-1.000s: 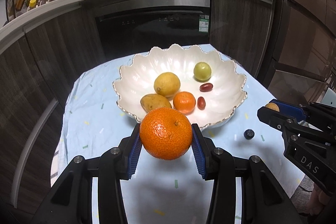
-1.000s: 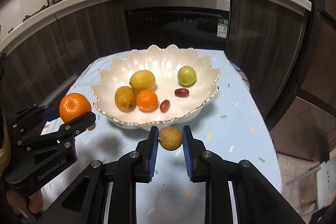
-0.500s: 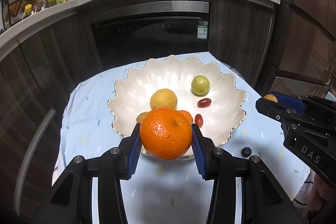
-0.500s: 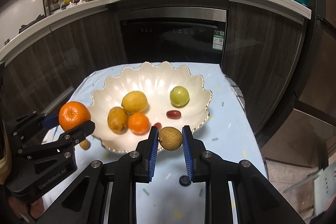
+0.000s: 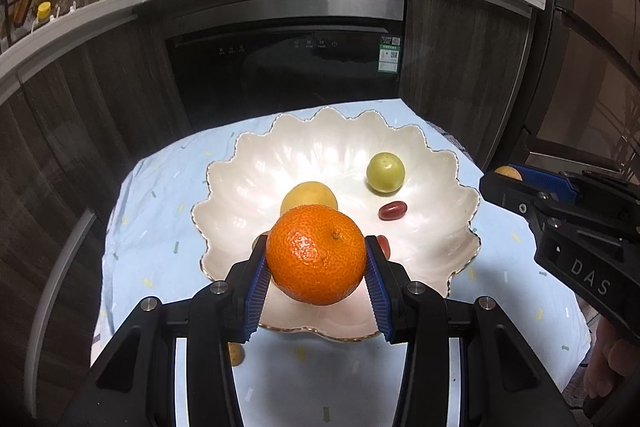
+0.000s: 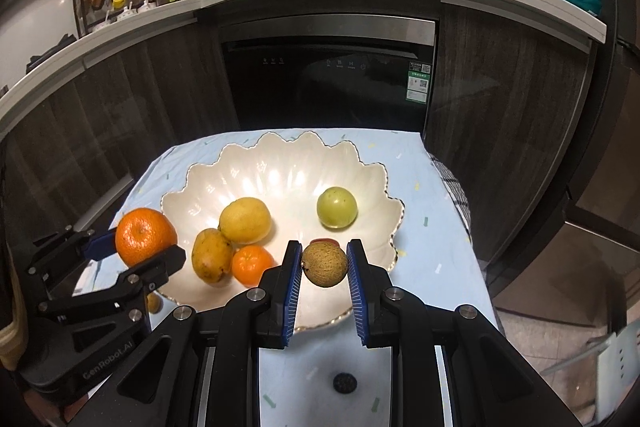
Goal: Organize fruits
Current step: 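Lift the mandarin and brown round fruit over the white bowl with both tools, then open both tools to drop the mandarin and brown fruit into the bowl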
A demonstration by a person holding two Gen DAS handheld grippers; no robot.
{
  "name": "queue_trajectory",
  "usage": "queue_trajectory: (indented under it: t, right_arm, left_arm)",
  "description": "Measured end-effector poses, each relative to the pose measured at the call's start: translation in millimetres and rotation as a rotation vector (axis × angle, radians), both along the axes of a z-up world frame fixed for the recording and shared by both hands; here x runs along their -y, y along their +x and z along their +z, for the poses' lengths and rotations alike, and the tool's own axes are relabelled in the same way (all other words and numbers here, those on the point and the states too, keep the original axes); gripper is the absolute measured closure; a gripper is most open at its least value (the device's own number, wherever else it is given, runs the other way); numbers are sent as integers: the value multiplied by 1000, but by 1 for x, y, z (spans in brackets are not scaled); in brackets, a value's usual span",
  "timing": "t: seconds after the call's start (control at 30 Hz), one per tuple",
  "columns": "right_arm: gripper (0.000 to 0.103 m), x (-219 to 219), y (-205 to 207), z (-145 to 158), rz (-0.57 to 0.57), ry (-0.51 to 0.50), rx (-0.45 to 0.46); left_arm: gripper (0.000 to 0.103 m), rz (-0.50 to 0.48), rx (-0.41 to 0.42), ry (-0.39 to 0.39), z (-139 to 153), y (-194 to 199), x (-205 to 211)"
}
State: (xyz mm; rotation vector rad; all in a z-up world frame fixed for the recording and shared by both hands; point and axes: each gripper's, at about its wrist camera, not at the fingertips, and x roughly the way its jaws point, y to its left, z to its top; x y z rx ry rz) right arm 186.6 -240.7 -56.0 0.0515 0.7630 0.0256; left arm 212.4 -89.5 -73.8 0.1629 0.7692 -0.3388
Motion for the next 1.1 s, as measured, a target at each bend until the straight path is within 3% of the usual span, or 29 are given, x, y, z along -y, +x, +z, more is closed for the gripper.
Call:
queue_trajectory:
  t: [0.77,0.9,1.0,1.1]
  right_arm:
    - [79,-2,39,-34,34,30,-97]
    - [70,-3,38,-32,27,20,-93]
    - [64,-3,37,-30,23,14,-86]
    - [61,-3,35,-28,19,15,-81]
  left_arm:
    - [58,-4,-110,7,-37,22,6]
    - [57,2,-117,14,-38,22,5]
    - [38,15,-89,23,-34,19,3]
    - [35,23,-74,26,-30,18,2]
